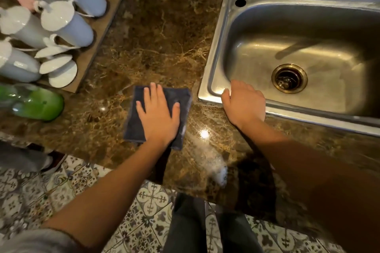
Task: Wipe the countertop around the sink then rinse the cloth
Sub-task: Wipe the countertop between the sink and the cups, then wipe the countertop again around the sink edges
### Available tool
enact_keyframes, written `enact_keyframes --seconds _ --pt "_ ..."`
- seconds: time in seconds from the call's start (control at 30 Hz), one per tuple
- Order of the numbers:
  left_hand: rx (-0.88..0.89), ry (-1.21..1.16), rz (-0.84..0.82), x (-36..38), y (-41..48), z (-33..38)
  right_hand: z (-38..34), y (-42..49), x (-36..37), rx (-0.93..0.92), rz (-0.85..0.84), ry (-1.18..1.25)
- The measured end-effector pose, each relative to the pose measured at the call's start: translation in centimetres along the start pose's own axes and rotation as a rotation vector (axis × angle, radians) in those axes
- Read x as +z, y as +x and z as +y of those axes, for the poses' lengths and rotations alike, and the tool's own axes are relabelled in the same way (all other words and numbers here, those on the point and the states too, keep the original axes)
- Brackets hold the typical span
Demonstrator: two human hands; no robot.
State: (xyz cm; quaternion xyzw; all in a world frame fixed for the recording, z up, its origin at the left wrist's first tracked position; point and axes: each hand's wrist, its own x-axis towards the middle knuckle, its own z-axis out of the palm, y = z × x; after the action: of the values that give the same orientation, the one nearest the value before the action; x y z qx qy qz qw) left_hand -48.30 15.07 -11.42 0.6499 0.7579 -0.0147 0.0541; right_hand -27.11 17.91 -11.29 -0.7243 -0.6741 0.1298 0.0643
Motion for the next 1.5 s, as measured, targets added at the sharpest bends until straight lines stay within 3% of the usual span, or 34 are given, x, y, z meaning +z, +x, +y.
enact_keyframes --seconds 0.17,0.27,0.37,0.47,0.63,0.73,0.8,0.9,1.0,1.1,1.17,1.3,1.5 --pt "0.059 -0.025 -0.04 0.6 -7.6 4.1 0.4 0.6 -1.1 0.022 -0.159 0.064" --pt "0.051 -0.03 -0.047 1.2 -11.8 7.0 1.0 1.7 -2.8 0.072 -0.322 0.451" --pt "-0.016 -0.09 -0.082 1.5 -14.7 9.8 1.7 -1.0 -5.1 0.185 -0.234 1.013" --pt "-0.069 -0.173 -0.112 1.4 -16.7 12.6 2.7 -5.9 -6.0 0.219 -0.152 1.188" --pt "-0.153 -0.456 -0.11 0.3 -17.1 13.9 3.9 -12.6 -6.2 0.043 -0.042 0.973" --pt "-0.216 -0.836 0.015 -0.7 -16.3 11.5 2.3 -15.2 -6.1 -0.13 -0.016 0.755" --pt "-0.215 -1.092 0.115 -2.1 -15.1 8.7 0.5 -15.7 -5.3 -0.182 -0.096 0.687" --pt "-0.116 -0.977 0.225 -2.5 -12.0 2.5 -2.1 -16.4 -2.2 -0.193 -0.249 0.383" --pt "-0.108 -0.676 0.168 -1.3 -7.4 -4.8 -3.0 -18.0 0.3 -0.347 -0.276 -0.001" --pt "-0.027 -0.3 0.034 -0.6 -2.9 -11.6 -3.1 -18.2 1.7 -0.397 -0.226 -0.137" --pt "0.022 -0.17 -0.012 0.1 -1.5 -13.8 -4.2 -17.6 1.9 -0.411 -0.228 -0.17" --pt "0.04 -0.101 -0.027 0.6 -1.4 -14.2 -8.6 -16.1 3.4 -0.461 -0.272 -0.166" --pt "0.032 -0.309 0.028 0.0 -1.1 -14.4 -15.6 -13.9 5.1 -0.584 -0.295 -0.175"
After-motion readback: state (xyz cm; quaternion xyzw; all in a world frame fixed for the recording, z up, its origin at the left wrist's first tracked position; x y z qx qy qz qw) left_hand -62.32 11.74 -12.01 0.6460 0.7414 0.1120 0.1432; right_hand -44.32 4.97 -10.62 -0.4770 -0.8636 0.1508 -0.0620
